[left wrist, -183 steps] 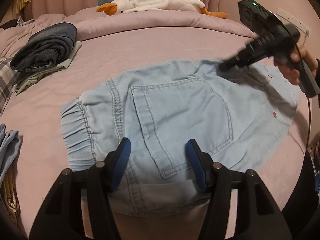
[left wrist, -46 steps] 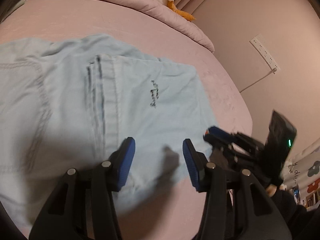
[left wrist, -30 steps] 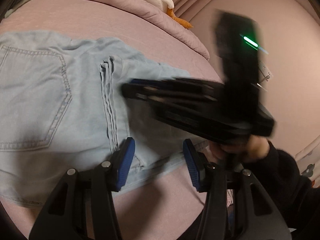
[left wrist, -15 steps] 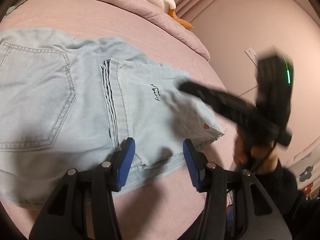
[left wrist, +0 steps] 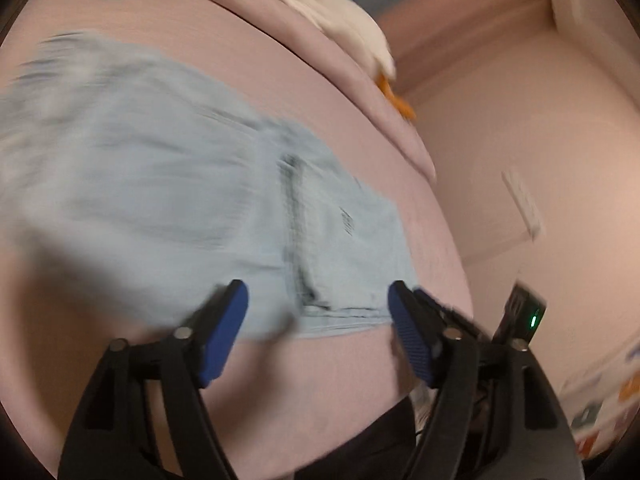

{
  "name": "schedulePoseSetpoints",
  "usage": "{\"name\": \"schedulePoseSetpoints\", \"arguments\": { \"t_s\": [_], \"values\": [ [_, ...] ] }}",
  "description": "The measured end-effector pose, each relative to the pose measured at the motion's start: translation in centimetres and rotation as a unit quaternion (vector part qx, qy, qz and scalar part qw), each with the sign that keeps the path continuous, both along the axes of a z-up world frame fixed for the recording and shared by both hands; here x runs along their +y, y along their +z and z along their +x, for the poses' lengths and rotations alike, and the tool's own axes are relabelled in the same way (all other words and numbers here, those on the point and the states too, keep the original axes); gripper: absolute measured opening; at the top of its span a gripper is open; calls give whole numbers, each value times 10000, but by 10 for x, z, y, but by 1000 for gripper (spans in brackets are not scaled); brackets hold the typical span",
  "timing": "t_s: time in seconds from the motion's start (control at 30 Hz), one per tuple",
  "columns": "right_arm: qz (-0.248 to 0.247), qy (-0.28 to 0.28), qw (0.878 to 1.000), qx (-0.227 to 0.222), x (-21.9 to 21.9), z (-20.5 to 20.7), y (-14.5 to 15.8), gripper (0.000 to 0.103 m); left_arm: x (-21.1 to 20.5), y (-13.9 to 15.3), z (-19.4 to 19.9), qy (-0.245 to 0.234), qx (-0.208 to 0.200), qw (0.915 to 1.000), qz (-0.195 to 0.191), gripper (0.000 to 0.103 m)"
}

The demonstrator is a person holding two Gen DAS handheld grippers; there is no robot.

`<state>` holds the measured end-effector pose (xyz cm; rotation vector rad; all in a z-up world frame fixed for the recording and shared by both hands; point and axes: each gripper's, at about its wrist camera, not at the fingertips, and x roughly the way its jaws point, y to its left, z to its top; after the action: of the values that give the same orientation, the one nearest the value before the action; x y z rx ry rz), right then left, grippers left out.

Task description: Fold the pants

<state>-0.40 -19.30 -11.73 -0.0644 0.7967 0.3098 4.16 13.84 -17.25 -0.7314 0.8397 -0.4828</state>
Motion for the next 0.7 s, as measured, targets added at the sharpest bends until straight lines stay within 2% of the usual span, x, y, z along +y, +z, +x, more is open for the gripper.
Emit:
{"name": "schedulePoseSetpoints", "arguments": {
  "t_s": [0.13,0.23,0.3,0.6,0.7],
  "values": [
    [216,266,9994,-53,23,-7,-1,17,50,-11,-29,800,281,9960,-268,79],
    [287,512,9983,-73,40,-7,-2,17,76,-27,-41,1373,608,9865,-651,82],
    [327,656,9973,-63,51,-9,-1,17,83,-35,-42,1555,754,9805,-931,82],
    [463,935,9945,-8,75,-8,-1,17,79,-27,-17,2233,784,9670,-945,85],
    [532,937,9942,-14,78,-7,1,17,74,-24,-2,2415,773,9634,-872,94]
  ]
}}
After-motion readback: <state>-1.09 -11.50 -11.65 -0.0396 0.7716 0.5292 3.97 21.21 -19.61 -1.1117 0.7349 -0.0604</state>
